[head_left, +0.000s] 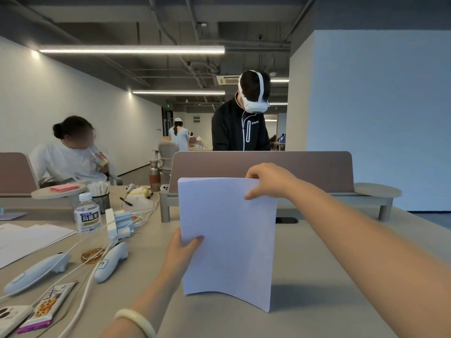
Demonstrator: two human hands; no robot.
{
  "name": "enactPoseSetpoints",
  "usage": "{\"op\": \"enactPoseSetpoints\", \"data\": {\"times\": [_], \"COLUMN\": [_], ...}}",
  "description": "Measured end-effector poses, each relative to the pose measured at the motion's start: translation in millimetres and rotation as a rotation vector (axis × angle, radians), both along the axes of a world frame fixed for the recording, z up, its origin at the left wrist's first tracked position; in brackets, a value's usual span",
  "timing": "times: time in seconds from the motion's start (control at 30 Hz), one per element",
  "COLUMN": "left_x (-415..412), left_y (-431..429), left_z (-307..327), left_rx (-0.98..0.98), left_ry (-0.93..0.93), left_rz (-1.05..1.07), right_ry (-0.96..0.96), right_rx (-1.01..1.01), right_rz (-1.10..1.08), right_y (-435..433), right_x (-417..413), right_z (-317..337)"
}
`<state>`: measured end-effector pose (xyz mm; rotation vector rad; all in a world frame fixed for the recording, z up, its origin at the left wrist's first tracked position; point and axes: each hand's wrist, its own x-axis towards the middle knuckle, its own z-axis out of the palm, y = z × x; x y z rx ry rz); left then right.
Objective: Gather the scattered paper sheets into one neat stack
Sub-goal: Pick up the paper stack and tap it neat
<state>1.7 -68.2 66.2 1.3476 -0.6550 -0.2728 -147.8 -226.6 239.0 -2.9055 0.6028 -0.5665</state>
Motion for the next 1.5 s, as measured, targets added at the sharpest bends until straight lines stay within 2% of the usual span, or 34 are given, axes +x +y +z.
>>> {"op": "enactPoseSetpoints", "data": {"times": [0.1,0.2,0.27,0.33,0.4,0.53,0.87,1.3,1.43,1.5], "left_x": [-2.5,-1.4,0.7,-2.1,-5.9,-7.9,-10.2,-14.1,-12.1,-8.4], "left_y": [-3.1,-4.9,-5.2,-4.4,-5.0,-8.2,-13.4,-14.6,-13.4,-9.3], "left_z": [-4.3,-6.8,-11.6,-17.1,-23.1,-20.5,-25.7,-42.7,-40.3,-34.5], "left_rx": [-0.013,-0.013,-0.019,-0.028,-0.026,-0.052,-0.003,-0.014,-0.013,-0.012], "left_ry": [0.033,0.034,0.052,0.076,0.061,0.039,0.042,0.104,0.098,0.098], "left_rz": [-0.011,-0.016,-0.02,-0.02,-0.015,0.023,0.039,0.058,0.028,0.07], "right_ry": [-0.353,-0.668,-0.657,-0.612,-0.682,-0.802,-0.854,-0.61,-0.628,-0.557], "right_rx": [0.36,0.928,1.097,1.164,1.222,1.17,1.186,1.08,1.006,0.893], "right_rz": [-0.005,0.125,0.13,0.087,0.046,0.043,-0.009,-0.03,-0.084,-0.105], "right_y": [-10.9,-18.0,-18.6,-11.5,-3.4,0.2,-1.0,-0.3,-9.3,-17.5], "right_x": [-8.0,-18.3,-19.1,-12.2,-3.4,0.1,-5.0,-12.6,-9.9,-12.0], "right_z": [-22.4,-64.8,-102.3,-142.3,-170.3,-162.3,-166.8,-222.0,-204.2,-180.7]}}
